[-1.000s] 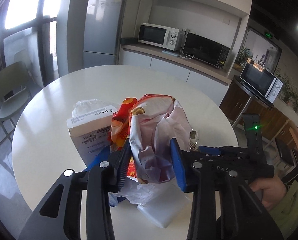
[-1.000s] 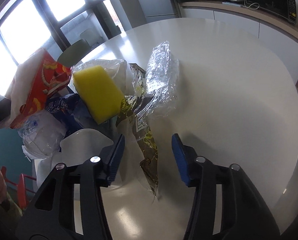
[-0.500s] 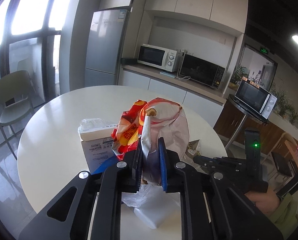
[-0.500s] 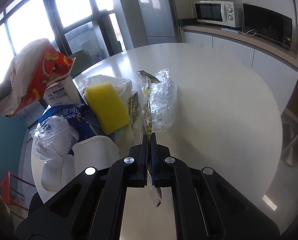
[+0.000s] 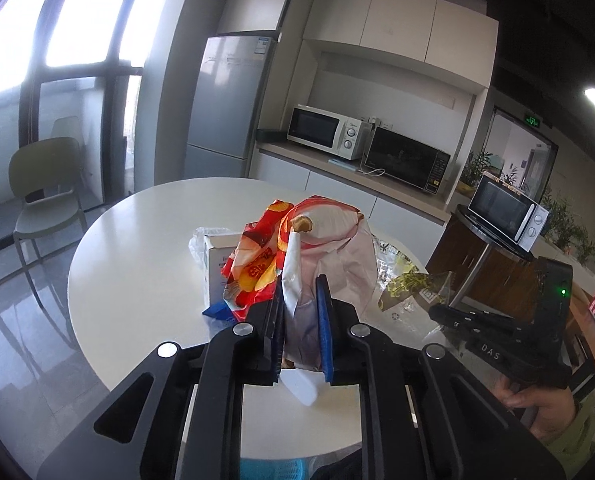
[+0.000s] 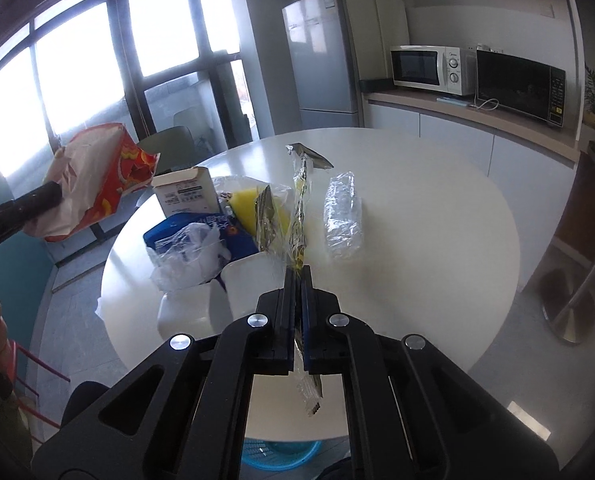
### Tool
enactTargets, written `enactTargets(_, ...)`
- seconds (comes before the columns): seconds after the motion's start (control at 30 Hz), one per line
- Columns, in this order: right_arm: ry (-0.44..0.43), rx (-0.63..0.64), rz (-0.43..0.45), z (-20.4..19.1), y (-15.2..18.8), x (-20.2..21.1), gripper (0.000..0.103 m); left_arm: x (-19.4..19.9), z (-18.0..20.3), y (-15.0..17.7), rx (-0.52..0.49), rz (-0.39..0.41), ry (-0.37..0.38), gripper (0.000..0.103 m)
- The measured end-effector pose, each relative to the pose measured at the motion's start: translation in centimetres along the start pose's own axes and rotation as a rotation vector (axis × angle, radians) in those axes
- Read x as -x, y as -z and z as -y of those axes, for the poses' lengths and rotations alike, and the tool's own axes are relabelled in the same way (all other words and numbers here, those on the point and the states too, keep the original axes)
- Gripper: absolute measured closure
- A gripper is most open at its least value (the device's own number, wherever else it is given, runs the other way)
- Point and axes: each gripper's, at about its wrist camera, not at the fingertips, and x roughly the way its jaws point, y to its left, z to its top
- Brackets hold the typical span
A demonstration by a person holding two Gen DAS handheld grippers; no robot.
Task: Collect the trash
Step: 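Carry the snack bag and foil wrapper down over the blue wastebasket with both tools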
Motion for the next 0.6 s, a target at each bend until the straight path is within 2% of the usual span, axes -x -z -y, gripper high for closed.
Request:
enactTargets(0.17,-0.005,0.028,0.028,-2.5,1.6,2.8,0.101,2.6,0.0,1.2,-0.006,-0.001,0.001,0.090)
enactTargets(0.3,-0.010,0.072,0.034,-4.3,2.5,4.5,0.101,4.4,0.2,2.1,-0.028,-0.005,-0.028,0.090)
enactTargets(0.43,0.006,0.100,0.053,-5.5,3.6,6.5,0.101,6.5,0.0,3.3,-0.041,0.003,-0.017,0.090)
enactTargets(0.53,-0.009,0.126,0.036,-6.3,4.9,7.4,0.101,7.2,-0.5,4.4,0.008,-0.009,0.005,0.090)
enactTargets(0.6,-0.012,0.149,0.026,-6.9,5.7,8.0,0.101,7.3,-0.5,5.5,0.034,-0.025,-0.007,0.090)
